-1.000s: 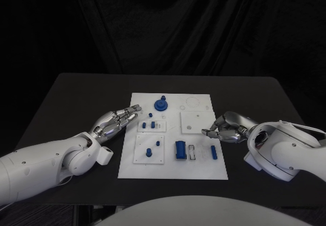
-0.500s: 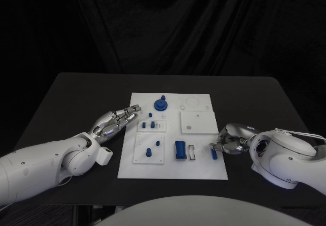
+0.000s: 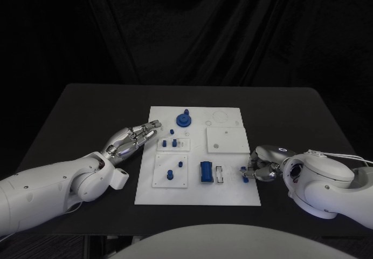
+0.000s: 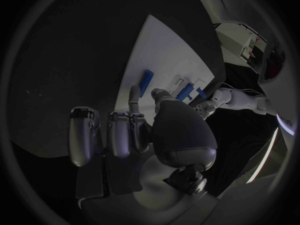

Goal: Assemble the parts on the task board

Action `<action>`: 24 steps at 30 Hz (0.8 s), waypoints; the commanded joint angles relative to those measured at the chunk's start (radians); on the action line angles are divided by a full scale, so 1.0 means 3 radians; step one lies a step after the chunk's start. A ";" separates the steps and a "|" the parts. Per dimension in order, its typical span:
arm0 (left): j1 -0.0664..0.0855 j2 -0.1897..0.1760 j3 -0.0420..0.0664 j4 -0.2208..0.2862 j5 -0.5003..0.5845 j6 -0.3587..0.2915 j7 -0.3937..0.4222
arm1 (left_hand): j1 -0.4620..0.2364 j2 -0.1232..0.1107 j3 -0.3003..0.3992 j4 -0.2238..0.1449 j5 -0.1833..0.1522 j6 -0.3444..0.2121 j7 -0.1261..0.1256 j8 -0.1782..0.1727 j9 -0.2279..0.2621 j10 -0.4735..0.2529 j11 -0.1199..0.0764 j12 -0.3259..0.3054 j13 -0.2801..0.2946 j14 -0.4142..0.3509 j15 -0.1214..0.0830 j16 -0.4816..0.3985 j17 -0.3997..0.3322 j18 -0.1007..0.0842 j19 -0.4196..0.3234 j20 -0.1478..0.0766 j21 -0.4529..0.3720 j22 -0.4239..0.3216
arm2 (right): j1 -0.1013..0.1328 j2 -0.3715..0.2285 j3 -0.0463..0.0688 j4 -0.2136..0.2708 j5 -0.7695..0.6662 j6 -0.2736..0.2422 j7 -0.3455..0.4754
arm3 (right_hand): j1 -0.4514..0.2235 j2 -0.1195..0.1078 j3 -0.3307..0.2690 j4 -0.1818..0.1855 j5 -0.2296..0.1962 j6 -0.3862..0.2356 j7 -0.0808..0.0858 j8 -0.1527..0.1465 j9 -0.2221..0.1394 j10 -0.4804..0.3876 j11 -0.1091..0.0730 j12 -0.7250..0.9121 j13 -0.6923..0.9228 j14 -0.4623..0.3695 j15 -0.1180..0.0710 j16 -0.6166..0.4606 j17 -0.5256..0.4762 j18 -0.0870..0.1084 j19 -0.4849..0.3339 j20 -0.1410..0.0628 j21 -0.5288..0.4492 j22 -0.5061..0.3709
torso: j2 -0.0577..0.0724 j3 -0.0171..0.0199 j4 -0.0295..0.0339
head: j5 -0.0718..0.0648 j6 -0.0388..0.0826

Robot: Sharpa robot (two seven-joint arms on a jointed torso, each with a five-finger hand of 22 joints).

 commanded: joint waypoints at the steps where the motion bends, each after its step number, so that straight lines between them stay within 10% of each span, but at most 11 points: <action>1: -0.0004 0.0009 0.0003 0.0002 0.0003 0.0004 0.0098 | 0.0034 -0.0001 0.0023 -0.0002 0.0012 0.0005 0.0025 0.0017 0.0001 0.0001 0.0013 0.0008 0.0004 -0.0001 0.0019 -0.0012 -0.0005 0.0028 -0.0001 0.0020 0.0019 0.0004 | -0.0030 0.0015 0.0000 -0.0012 -0.0091 0.0191 -0.0103 | -0.0008 0.0006 -0.0017 -0.0001 -0.0025 -0.0023 0.0012 -0.0021 -0.0007 0.0348 0.0029 0.0009 0.0878 0.0294 0.0024 -0.0020 0.0551 0.0017 0.0178 0.0019 -0.0021 0.0750 | -0.0004 -0.0006 0.0000 | 0.0003 0.0000; 14: -0.0004 0.0029 0.0003 -0.0010 0.0003 0.0027 0.0081 | 0.0041 -0.0003 0.0031 -0.0009 0.0016 -0.0003 0.0028 0.0016 0.0000 0.0000 0.0018 0.0006 0.0004 -0.0001 0.0022 -0.0012 -0.0005 0.0028 0.0001 0.0024 0.0020 0.0006 | -0.0076 0.0136 0.0000 -0.0117 -0.0093 0.0263 -0.0110 | 0.0135 0.0014 0.0001 -0.0026 0.0143 -0.0068 0.0069 -0.0244 -0.0288 0.0348 0.0080 0.0009 0.0878 0.0285 0.0066 -0.0042 0.0505 0.0024 0.0165 0.0057 -0.0054 0.0740 | -0.0008 -0.0002 -0.0003 | 0.0004 0.0000; 24: -0.0004 0.0030 0.0003 -0.0011 0.0003 0.0034 0.0075 | 0.0046 -0.0004 0.0036 -0.0014 0.0018 -0.0004 0.0030 0.0015 -0.0001 0.0000 0.0021 0.0007 0.0004 -0.0001 0.0025 -0.0012 -0.0005 0.0028 0.0001 0.0026 0.0020 0.0006 | -0.0104 0.0176 0.0000 -0.0172 -0.0093 0.0254 -0.0124 | 0.0558 0.0026 0.0247 -0.0171 0.0790 -0.0101 0.0096 -0.0355 -0.0478 0.0348 0.0098 0.0009 0.0878 0.0268 0.0080 -0.0082 0.0427 0.0039 0.0138 0.0070 -0.0118 0.0720 | -0.0006 -0.0002 -0.0003 | 0.0019 0.0000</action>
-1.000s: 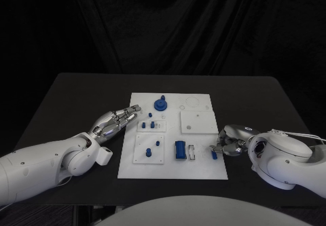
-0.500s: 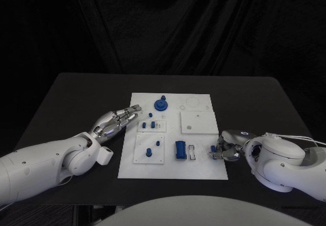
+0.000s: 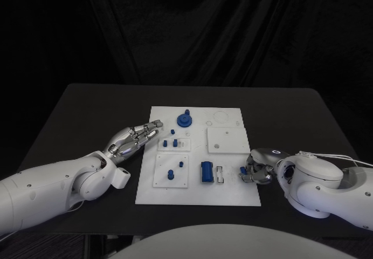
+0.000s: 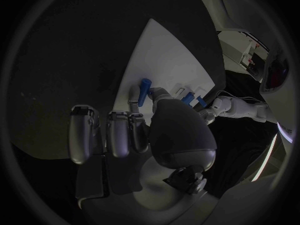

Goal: Assemble the parts on the task board

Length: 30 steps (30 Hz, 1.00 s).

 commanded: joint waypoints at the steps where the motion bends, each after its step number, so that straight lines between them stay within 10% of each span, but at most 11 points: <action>1: -0.0004 0.0008 0.0003 0.0006 0.0003 0.0031 0.0075 | 0.0033 0.0009 0.0017 0.0005 0.0018 -0.0004 0.0030 0.0015 -0.0001 0.0000 0.0021 0.0007 0.0004 -0.0001 0.0026 -0.0012 -0.0005 0.0028 0.0001 0.0027 0.0020 0.0003 | -0.0037 0.0006 -0.0024 -0.0044 -0.0004 0.0094 -0.0123 | 0.0126 0.0039 0.0075 -0.0045 0.0078 -0.0028 -0.0006 -0.0136 -0.0734 0.0346 0.0025 0.0009 0.0878 0.0260 0.0026 -0.0024 0.0419 0.0040 0.0138 0.0025 -0.0025 0.0717 | 0.0002 -0.0001 0.0000 | 0.0001 0.0000; 7: -0.0005 0.0014 0.0003 0.0002 0.0003 0.0040 0.0070 | 0.0037 0.0010 0.0024 0.0001 0.0021 -0.0007 0.0033 0.0015 -0.0001 0.0003 0.0025 0.0011 0.0005 -0.0001 0.0030 -0.0012 -0.0005 0.0028 0.0002 0.0030 0.0021 0.0005 | -0.0040 0.0016 -0.0024 -0.0050 0.0078 0.0000 -0.0143 | 0.0326 -0.0040 0.0484 -0.0216 -0.0193 -0.0049 0.0018 -0.0126 -0.0788 0.0346 0.0045 0.0009 0.0878 0.0256 0.0041 -0.0038 0.0396 0.0043 0.0134 0.0039 -0.0042 0.0713 | 0.0003 -0.0003 0.0004 | 0.0006 0.0000; 30: -0.0012 0.0011 0.0003 0.0005 0.0003 0.0049 0.0070 | 0.0045 0.0012 0.0039 -0.0007 0.0024 -0.0009 0.0037 0.0014 -0.0001 0.0006 0.0034 0.0014 0.0005 -0.0001 0.0039 -0.0012 -0.0005 0.0026 0.0004 0.0037 0.0021 0.0005 | 0.0063 -0.0089 -0.0013 0.0263 0.1590 -0.1039 0.0264 | 0.0087 -0.0225 0.0797 -0.0256 -0.0147 0.0044 -0.0027 0.0037 -0.0770 0.0346 0.0008 0.0009 0.0878 0.0263 0.0013 -0.0033 0.0389 0.0026 0.0174 0.0016 0.0030 0.0739 | 0.0004 0.0005 -0.0002 | 0.0010 0.0000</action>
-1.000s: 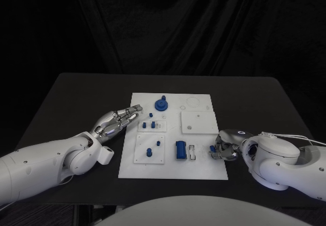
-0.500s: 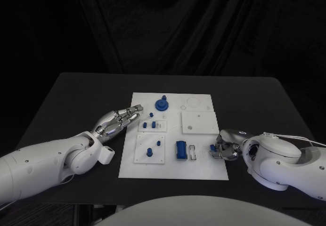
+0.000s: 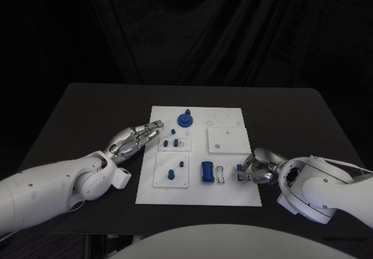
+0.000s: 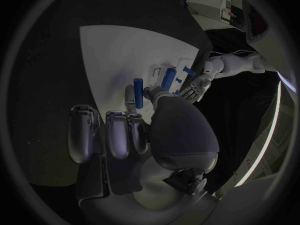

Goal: Assemble the parts on the task board

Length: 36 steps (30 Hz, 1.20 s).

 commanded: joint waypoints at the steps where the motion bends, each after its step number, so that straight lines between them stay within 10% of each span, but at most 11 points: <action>1: -0.0005 0.0009 0.0003 0.0008 0.0003 0.0036 0.0070 | 0.0032 -0.0001 0.0021 -0.0008 0.0011 0.0003 0.0024 0.0014 -0.0001 -0.0006 0.0022 0.0014 0.0005 -0.0002 0.0014 -0.0012 -0.0004 0.0026 -0.0008 0.0026 0.0021 0.0003 | 0.0012 0.0011 0.0000 0.0040 0.0385 -0.0271 0.0148 | -0.0048 0.0003 0.0185 -0.0156 0.0003 0.0022 0.0000 0.0019 0.0003 0.0343 -0.0021 0.0009 0.0878 0.0263 -0.0012 -0.0018 0.0389 0.0026 0.0184 0.0002 0.0014 0.0739 | -0.0003 0.0001 -0.0001 | 0.0000 0.0000; 36: -0.0009 0.0052 0.0003 -0.0019 0.0003 0.0072 0.0051 | 0.0035 0.0000 0.0028 -0.0011 0.0013 0.0004 0.0026 0.0014 -0.0001 -0.0007 0.0024 0.0012 0.0005 -0.0002 0.0018 -0.0012 -0.0004 0.0026 -0.0008 0.0029 0.0022 0.0003 | 0.0006 0.0373 -0.0004 -0.0200 0.0323 0.0032 0.0152 | -0.0245 0.0002 0.0269 -0.0117 -0.0373 -0.0023 -0.0001 0.0056 -0.0032 0.0343 -0.0022 0.0009 0.0878 0.0250 -0.0014 -0.0048 0.0319 0.0038 0.0161 -0.0003 -0.0034 0.0722 | 0.0002 -0.0002 0.0007 | 0.0011 0.0000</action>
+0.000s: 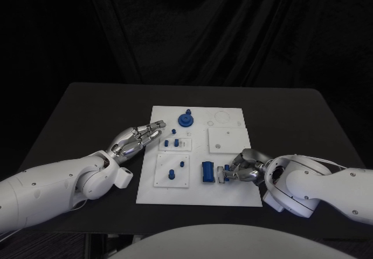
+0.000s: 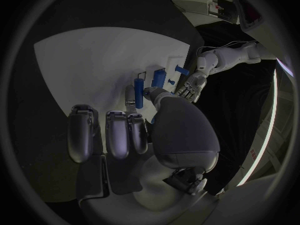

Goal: Assemble the parts on the task board

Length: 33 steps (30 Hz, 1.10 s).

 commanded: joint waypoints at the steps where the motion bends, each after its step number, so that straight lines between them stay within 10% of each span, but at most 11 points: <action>1: -0.0006 0.0010 0.0002 -0.0001 0.0003 0.0052 0.0050 | 0.0035 0.0000 0.0020 -0.0003 0.0013 0.0004 0.0026 0.0014 -0.0001 -0.0007 0.0024 0.0012 0.0005 -0.0001 0.0018 -0.0012 -0.0004 0.0026 0.0005 0.0017 0.0022 0.0004 | -0.0008 0.0014 0.0000 -0.0001 -0.0140 0.0086 0.0009 | -0.0054 0.0000 0.0020 0.0008 -0.0042 -0.0024 -0.0004 0.0018 -0.0005 0.0343 -0.0021 0.0009 0.0878 0.0250 -0.0014 -0.0022 0.0317 0.0038 0.0161 -0.0003 -0.0019 0.0722 | 0.0000 0.0001 0.0002 | 0.0004 0.0000; 19: -0.0016 0.0018 0.0002 -0.0019 0.0003 0.0067 0.0037 | 0.0037 -0.0002 0.0025 -0.0006 0.0013 0.0003 0.0030 0.0014 -0.0001 -0.0009 0.0026 0.0009 0.0004 -0.0001 0.0022 -0.0012 -0.0004 0.0025 0.0004 0.0020 0.0021 0.0002 | -0.0009 0.0059 0.0000 -0.0014 -0.0180 0.0208 -0.0028 | -0.0193 -0.0013 -0.0028 0.0104 -0.0392 -0.0032 0.0004 0.0025 -0.0055 0.0343 -0.0013 0.0009 0.0878 0.0240 -0.0007 -0.0044 0.0267 0.0047 0.0144 0.0004 -0.0058 0.0710 | -0.0002 -0.0004 -0.0004 | 0.0017 0.0000; 33: -0.0028 0.0022 0.0002 -0.0022 0.0003 0.0067 0.0033 | 0.0038 -0.0002 0.0028 -0.0007 0.0013 0.0003 0.0032 0.0014 -0.0001 -0.0011 0.0027 0.0007 0.0004 -0.0001 0.0024 -0.0012 -0.0004 0.0025 0.0005 0.0022 0.0021 0.0002 | -0.0009 0.0065 0.0000 -0.0032 -0.0181 0.0238 -0.0078 | -0.0613 0.0031 -0.0388 0.0356 -0.1027 -0.0054 0.0032 0.0018 -0.0145 0.0343 0.0014 0.0009 0.0878 0.0233 0.0017 -0.0064 0.0224 0.0055 0.0131 0.0027 -0.0099 0.0698 | -0.0006 -0.0001 -0.0003 | 0.0024 0.0000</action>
